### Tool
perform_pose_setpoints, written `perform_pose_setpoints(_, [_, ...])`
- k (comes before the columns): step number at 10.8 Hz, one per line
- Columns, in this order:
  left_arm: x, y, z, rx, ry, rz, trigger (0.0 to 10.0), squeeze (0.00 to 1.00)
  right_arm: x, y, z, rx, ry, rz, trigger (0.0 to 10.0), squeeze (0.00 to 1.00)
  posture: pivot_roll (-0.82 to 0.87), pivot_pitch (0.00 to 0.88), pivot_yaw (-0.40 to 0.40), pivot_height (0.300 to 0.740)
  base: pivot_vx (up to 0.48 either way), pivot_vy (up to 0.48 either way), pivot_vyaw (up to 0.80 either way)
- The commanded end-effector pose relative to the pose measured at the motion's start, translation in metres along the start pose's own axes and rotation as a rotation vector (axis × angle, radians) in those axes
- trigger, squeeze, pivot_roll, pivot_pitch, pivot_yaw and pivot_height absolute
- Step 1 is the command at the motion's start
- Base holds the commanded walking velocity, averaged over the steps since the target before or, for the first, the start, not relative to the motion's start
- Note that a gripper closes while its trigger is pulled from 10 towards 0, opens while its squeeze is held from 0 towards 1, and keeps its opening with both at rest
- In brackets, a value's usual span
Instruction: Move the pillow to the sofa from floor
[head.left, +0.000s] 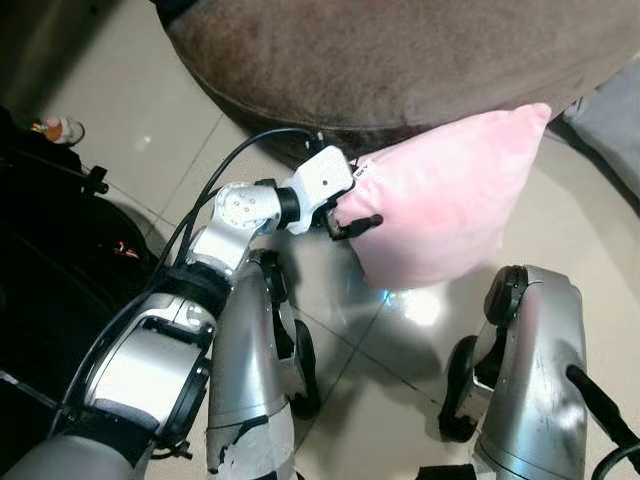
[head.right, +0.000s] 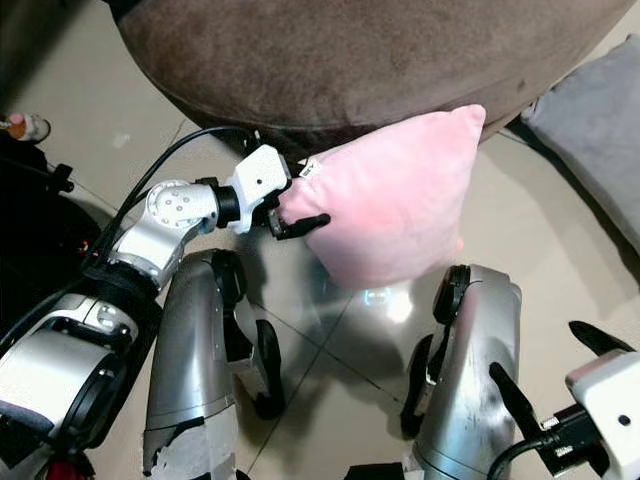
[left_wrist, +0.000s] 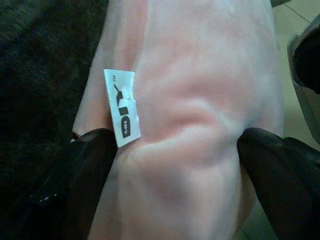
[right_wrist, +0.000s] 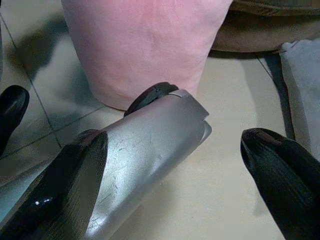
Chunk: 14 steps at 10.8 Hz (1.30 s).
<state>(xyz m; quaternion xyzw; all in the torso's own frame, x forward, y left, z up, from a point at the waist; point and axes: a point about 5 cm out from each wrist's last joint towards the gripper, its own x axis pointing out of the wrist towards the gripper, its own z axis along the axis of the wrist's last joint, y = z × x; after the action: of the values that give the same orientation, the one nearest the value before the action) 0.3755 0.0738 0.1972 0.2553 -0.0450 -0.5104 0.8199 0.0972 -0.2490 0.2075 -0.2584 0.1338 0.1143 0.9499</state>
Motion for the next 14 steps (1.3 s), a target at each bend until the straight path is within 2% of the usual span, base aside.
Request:
perform_pose_setpoints(1, [-0.0039, -0.0045, -0.0143, -0.038, 0.038, 0.008, 10.0, 0.0, -0.0045, 0.0042, 0.0, 0.012, 0.015, 0.008, 10.0, 0.0, -0.15, 0.608, 0.315, 0.451, 0.0, 0.0, 0.0])
perform_pose_setpoints(2, [-0.0029, -0.0028, -0.0119, -0.046, 0.021, 0.026, 0.0, 0.0, -0.0045, 0.0043, 0.0006, 0.012, 0.014, 0.006, 10.0, 0.0, -0.15, 0.61, 0.317, 0.451, 0.0, 0.0, 0.0])
perform_pose_setpoints(6, [-0.0033, 0.0006, -0.0082, -0.042, -0.02, 0.059, 0.0, 0.0, -0.0051, 0.0051, 0.0004, 0.014, 0.018, 0.01, 10.0, 0.0, -0.15, 0.619, 0.314, 0.451, 0.0, 0.0, 0.0])
perform_pose_setpoints(10, [-0.0073, 0.0006, -0.0121, -0.078, -0.028, 0.053, 0.0, 0.0, -0.0049, 0.0079, 0.0008, 0.021, 0.018, 0.023, 10.0, 0.0, -0.14, 0.639, 0.323, 0.451, 0.0, 0.0, 0.0])
perform_pose_setpoints(14, [-0.0049, -0.003, -0.0127, -0.114, -0.047, 0.03, 0.0, 0.0, -0.0056, 0.0113, -0.0007, 0.04, 0.021, 0.031, 10.0, 0.0, -0.14, 0.656, 0.337, 0.451, 0.0, 0.0, 0.0])
